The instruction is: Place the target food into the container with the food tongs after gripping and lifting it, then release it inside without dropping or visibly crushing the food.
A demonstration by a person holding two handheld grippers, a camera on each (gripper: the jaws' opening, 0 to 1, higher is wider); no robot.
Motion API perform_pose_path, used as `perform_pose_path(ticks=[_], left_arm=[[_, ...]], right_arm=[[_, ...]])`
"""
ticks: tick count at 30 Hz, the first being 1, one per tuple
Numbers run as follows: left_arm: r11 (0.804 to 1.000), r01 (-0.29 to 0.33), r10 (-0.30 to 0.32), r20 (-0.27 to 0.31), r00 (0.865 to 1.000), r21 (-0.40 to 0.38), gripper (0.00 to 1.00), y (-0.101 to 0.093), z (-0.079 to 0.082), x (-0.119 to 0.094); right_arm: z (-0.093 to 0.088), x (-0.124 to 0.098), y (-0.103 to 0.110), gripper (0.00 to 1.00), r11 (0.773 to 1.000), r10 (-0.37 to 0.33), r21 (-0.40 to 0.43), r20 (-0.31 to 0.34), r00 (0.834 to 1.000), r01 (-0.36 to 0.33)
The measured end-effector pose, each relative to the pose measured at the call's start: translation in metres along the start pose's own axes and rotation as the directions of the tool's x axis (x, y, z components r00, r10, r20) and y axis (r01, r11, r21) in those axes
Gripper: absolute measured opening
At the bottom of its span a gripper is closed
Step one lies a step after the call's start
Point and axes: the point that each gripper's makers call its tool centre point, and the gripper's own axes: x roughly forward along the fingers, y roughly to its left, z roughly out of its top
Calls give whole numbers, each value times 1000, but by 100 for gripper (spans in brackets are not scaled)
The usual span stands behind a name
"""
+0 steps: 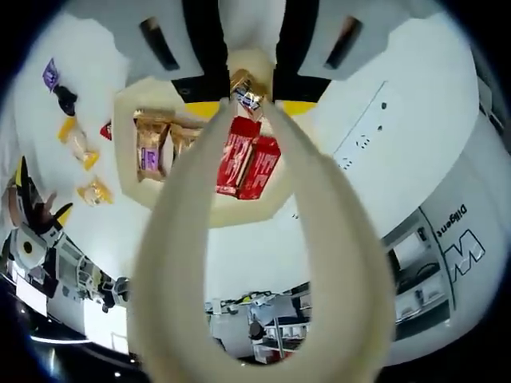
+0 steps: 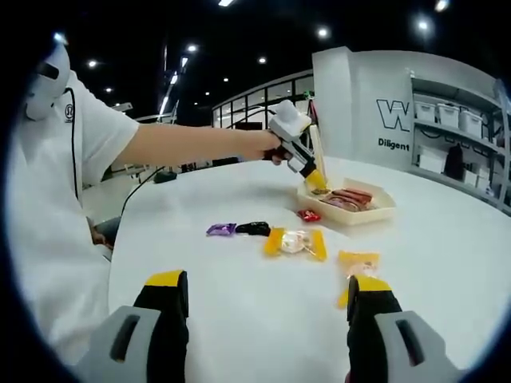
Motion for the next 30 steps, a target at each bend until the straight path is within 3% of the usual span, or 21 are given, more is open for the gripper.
perform_pose_path(ticks=[13, 30], left_arm=[[999, 4, -5, 38, 999, 33, 18, -18, 16, -22], [993, 49, -61, 112, 992, 107, 18, -75, 36, -53]], right_arm=[[0, 1, 1, 81, 1000, 3, -1, -1, 1000, -3], [2, 3, 6, 81, 1000, 10, -8, -1, 1000, -10]])
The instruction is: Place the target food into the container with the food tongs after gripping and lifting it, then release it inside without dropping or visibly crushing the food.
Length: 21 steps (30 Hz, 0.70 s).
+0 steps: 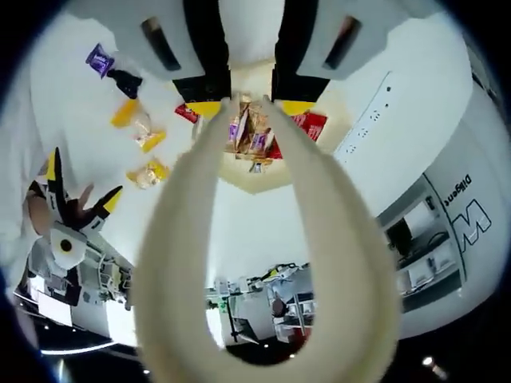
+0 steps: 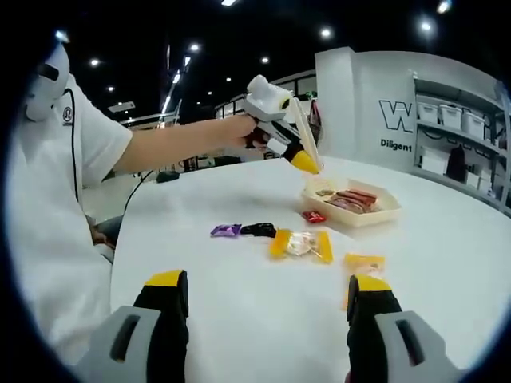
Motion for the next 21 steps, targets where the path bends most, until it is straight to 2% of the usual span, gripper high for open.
perform_pose_path(ticks=[10, 21], left_arm=[[999, 40, -40, 11, 999, 22, 18, -34, -5, 2], [999, 42, -43, 21, 999, 22, 19, -49, -9, 3]], right_arm=[[0, 0, 2, 81, 1000, 1, -1, 1, 1000, -1], [0, 0, 4, 81, 1000, 3, -2, 1, 1000, -3]])
